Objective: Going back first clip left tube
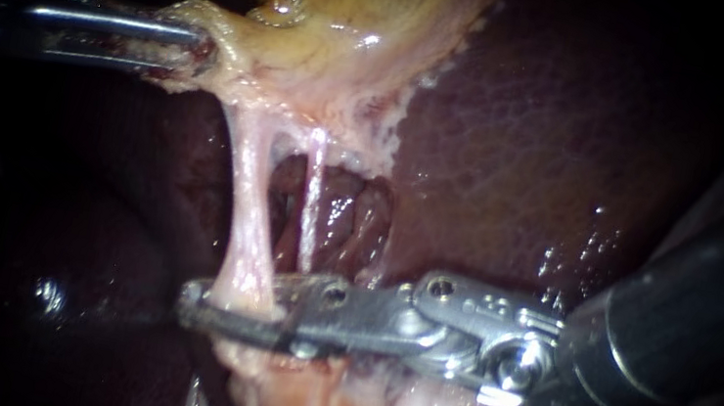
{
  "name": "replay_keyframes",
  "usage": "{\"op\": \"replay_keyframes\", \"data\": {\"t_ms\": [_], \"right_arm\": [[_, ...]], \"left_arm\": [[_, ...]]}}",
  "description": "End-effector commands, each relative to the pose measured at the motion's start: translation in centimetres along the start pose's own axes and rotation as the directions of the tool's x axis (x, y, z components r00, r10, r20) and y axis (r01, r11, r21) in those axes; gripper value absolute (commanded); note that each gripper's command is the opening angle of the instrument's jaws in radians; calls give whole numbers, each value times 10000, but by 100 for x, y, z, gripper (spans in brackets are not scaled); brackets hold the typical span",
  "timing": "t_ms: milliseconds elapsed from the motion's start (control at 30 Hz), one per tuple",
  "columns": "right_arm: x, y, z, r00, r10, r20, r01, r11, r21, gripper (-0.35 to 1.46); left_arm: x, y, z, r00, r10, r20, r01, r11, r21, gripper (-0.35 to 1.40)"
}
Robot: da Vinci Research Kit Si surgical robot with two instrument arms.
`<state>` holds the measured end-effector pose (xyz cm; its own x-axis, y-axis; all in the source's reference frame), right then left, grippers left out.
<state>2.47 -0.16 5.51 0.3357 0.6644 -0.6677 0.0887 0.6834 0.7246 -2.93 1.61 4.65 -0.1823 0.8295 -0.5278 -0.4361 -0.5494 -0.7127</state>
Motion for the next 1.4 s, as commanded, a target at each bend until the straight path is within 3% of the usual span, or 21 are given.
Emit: {"op": "replay_keyframes", "data": {"t_ms": [33, 100, 200, 300, 400, 600, 733, 900, 1000, 1067, 1233, 1400], "right_arm": [[-1, 0, 0, 10000, 2, 6, -2, 10000, 20, -35], [-1, 0, 0, 10000, 0, 40, -1, 9999, 151, -34], [-3, 2, 1, 10000, -50, 7, 49, 9997, 238, 25], [-6, 10, 2, 9997, -112, -224, 110, 9999, -95, 46], [-12, 23, -2, 9992, -163, -368, 151, 9994, -318, 49], [-22, 48, -14, 9882, -1478, -399, 1431, 9843, -1033, 50], [-23, 54, -27, 9789, -2012, -361, 1953, 9726, -1259, 50], [-19, 49, -54, 9652, -2598, -304, 2540, 9587, -1281, 50], [-18, 43, -81, 9515, -3065, -260, 3012, 9456, -1228, 50], [-19, 37, -102, 9505, -3095, -273, 3046, 9456, -1147, 50], [-31, 25, -145, 9412, -3379, -89, 3348, 9356, -1118, 50], [-41, 23, -168, 9361, -3516, 67, 3492, 9273, -1349, 50]], "left_arm": [[0, 0, 0, 10000, 0, 0, 0, 10000, -4, -35], [0, 0, 0, 10000, 0, 0, 0, 10000, -3, -35], [0, 0, 0, 10000, -1, 0, 1, 10000, -3, -35], [0, 0, -1, 10000, 0, 0, 0, 10000, -3, -35], [0, 0, -1, 10000, 0, 0, 0, 10000, -3, -35], [0, 0, -1, 10000, 0, 0, 0, 10000, -3, -35], [0, 0, -1, 10000, 1, 1, -1, 10000, -5, -35], [0, 0, -2, 10000, 2, 1, -2, 10000, -7, -35], [0, 0, -2, 10000, 3, 2, -3, 10000, -10, -35], [-1, 0, -2, 10000, 4, 3, -4, 10000, -12, -35], [-1, 0, -3, 10000, 4, 3, -4, 10000, -11, -35], [-1, 0, -2, 10000, 4, 3, -4, 10000, -12, -35]]}}
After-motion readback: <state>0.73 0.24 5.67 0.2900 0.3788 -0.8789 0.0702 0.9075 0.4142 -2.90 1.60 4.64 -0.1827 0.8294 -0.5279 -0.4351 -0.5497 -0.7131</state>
